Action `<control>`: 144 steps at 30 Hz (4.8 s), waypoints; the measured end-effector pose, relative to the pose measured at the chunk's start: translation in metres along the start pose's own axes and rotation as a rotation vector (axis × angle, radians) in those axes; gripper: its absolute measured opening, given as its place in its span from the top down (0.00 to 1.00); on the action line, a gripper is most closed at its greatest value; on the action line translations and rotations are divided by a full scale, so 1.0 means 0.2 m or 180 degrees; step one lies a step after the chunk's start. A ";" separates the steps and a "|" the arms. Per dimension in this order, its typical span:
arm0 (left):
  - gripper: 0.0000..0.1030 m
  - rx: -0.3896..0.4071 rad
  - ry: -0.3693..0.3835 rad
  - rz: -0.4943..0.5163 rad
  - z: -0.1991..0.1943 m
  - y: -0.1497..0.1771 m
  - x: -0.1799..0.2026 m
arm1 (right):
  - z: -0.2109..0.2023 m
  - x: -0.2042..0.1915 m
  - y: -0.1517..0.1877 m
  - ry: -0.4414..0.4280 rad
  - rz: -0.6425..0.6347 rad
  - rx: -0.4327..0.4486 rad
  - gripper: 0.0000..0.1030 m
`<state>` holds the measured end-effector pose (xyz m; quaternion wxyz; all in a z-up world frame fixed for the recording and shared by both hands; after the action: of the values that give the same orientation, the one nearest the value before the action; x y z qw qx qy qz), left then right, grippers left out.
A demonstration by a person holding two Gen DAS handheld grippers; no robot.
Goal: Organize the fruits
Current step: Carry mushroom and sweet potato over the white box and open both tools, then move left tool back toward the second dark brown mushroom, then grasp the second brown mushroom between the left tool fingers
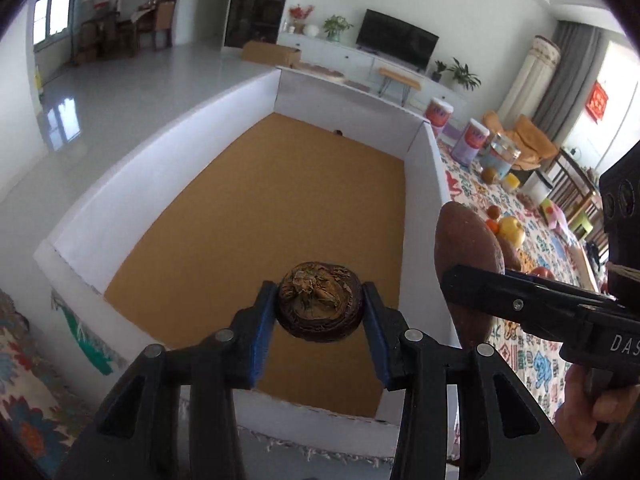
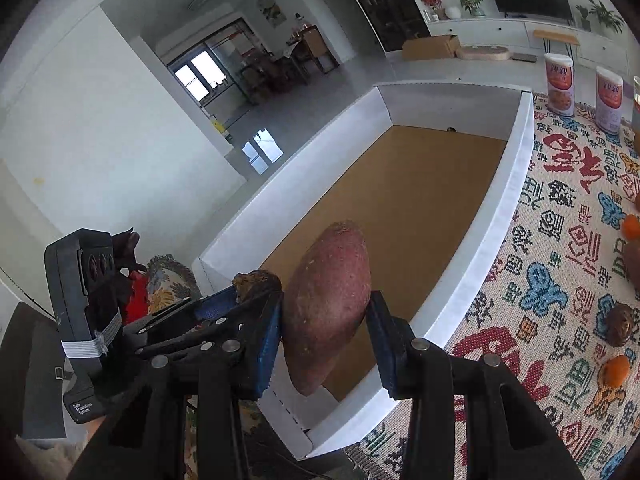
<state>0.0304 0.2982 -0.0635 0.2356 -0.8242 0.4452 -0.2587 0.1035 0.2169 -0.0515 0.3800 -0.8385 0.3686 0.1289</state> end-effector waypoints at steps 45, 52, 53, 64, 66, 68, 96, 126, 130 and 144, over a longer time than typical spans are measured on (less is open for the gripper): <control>0.03 -0.0227 0.0312 0.1537 0.63 0.53 1.23 | -1.05 1.72 0.95 0.3109 0.1483 0.0623 0.05; 0.03 -0.0237 0.0319 0.1527 0.63 0.53 1.23 | -1.05 1.73 0.95 0.3119 0.1525 0.0615 0.02; 0.03 -0.0237 0.0318 0.1527 0.63 0.53 1.23 | -1.05 1.73 0.94 0.3121 0.1527 0.0614 0.02; 0.03 -0.0236 0.0314 0.1528 0.63 0.53 1.23 | -1.05 1.74 0.95 0.3118 0.1546 0.0614 0.00; 0.03 -0.0237 0.0315 0.1529 0.63 0.53 1.23 | -1.05 1.74 0.95 0.3119 0.1546 0.0614 0.00; 0.03 -0.0237 0.0315 0.1528 0.63 0.53 1.23 | -1.05 1.74 0.95 0.3119 0.1546 0.0614 0.00; 0.03 -0.0233 0.0298 0.1526 0.63 0.52 1.23 | -1.05 1.74 0.95 0.3126 0.1556 0.0617 0.00; 0.00 -0.0239 0.0236 0.1523 0.64 0.52 1.22 | -1.06 1.74 0.95 0.3116 0.1556 0.0622 0.00; 0.00 -0.0240 0.0244 0.1521 0.63 0.52 1.22 | -1.05 1.73 0.96 0.3108 0.1549 0.0628 0.00; 0.02 -0.0444 0.0684 0.1288 0.61 0.44 1.30 | -1.05 1.73 0.96 0.3101 0.1546 0.0633 0.00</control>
<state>0.1761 0.0522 -0.1528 0.1765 -0.7001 0.6407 -0.2611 0.1926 -0.2012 -0.1845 0.2023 -0.6522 0.6949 -0.2254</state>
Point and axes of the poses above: each gripper's, at about its wrist camera, not at the fingertips, and z roughly the way its jaws point, x to its right, y to its underside, the point moved 7 cm from there along z, roughly the way its jaws point, and after that the axes turned 1 degree about -y, right-handed, at the moved point
